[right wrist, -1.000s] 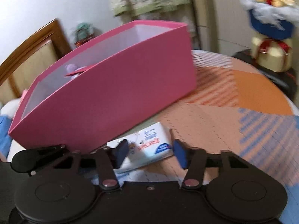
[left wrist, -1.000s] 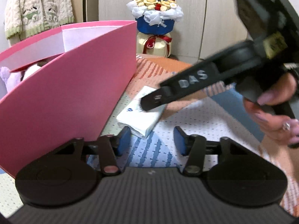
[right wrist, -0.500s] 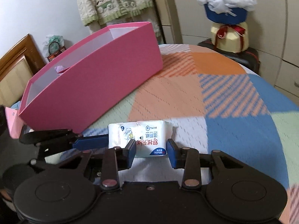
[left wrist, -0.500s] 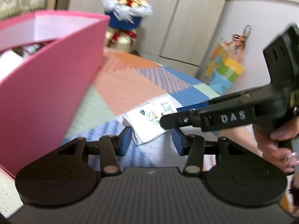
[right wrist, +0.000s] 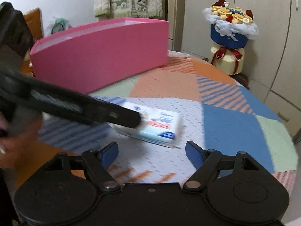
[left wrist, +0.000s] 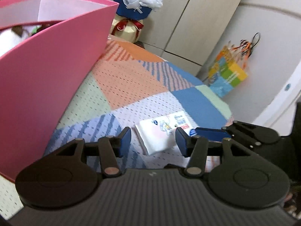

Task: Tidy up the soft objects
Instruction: 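Grasp the small white tissue pack with the right tool and lift it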

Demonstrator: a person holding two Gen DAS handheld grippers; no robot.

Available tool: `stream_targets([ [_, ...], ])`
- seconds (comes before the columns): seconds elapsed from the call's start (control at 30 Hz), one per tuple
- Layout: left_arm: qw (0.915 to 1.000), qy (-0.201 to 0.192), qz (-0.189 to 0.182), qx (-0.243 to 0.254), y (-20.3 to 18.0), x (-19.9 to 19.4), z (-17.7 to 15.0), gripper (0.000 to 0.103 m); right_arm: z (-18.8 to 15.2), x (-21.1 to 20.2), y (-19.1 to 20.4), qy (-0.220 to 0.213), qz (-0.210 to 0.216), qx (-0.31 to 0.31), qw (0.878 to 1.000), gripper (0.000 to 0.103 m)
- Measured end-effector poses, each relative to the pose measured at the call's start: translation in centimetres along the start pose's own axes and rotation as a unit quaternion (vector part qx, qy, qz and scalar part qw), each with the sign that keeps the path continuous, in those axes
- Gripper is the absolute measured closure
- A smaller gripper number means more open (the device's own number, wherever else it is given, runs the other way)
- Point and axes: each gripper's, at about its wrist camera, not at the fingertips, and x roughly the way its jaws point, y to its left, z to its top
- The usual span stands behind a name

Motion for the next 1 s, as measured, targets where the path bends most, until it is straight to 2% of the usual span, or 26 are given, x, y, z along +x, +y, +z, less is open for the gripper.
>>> stream_targets([
  [0.07, 0.9996, -0.009, 0.025, 0.006, -0.5, 0.1, 0.0, 0.052, 0.4, 0.5, 0.7, -0.004, -0.011, -0.011, 1.0, 0.018],
  [0.17, 0.9991, -0.009, 0.034, 0.023, -0.8, 0.1, 0.0, 0.052, 1.2, 1.5, 0.9, 0.002, -0.02, 0.012, 1.0, 0.012],
  [0.23, 0.9995, 0.002, 0.026, 0.017, -0.6, 0.1, 0.2, 0.055, 1.3, 1.9, 0.6, 0.002, -0.023, 0.041, 0.999, 0.011],
  [0.27, 0.9998, 0.008, 0.016, 0.012, -0.4, 0.2, 0.3, 0.058, 1.4, 1.9, 0.8, 0.0, -0.031, 0.045, 0.999, 0.012],
  [0.3, 0.9998, 0.015, 0.005, 0.009, -0.3, 0.3, 0.4, 0.059, 1.1, 1.6, 1.2, -0.002, -0.035, 0.043, 0.998, 0.018],
  [0.47, 0.9995, 0.019, -0.001, 0.026, -0.8, -0.4, 0.1, 0.059, 0.7, 0.6, 2.7, 0.001, -0.061, 0.069, 0.996, 0.021],
  [0.63, 0.9957, 0.062, -0.005, 0.069, -1.6, -1.9, -0.4, 0.053, -0.1, -0.8, 5.3, 0.012, -0.08, 0.079, 0.994, 0.021],
  [0.8, 0.9912, 0.09, -0.025, 0.094, -1.6, -4.4, -0.6, 0.053, -0.3, -2.7, 8.3, 0.018, -0.103, 0.095, 0.99, 0.02],
  [1.0, 0.9859, 0.106, -0.061, 0.114, -0.8, -8.4, -0.8, 0.053, -0.1, -5.3, 11.5, 0.019, -0.107, 0.111, 0.988, 0.017],
])
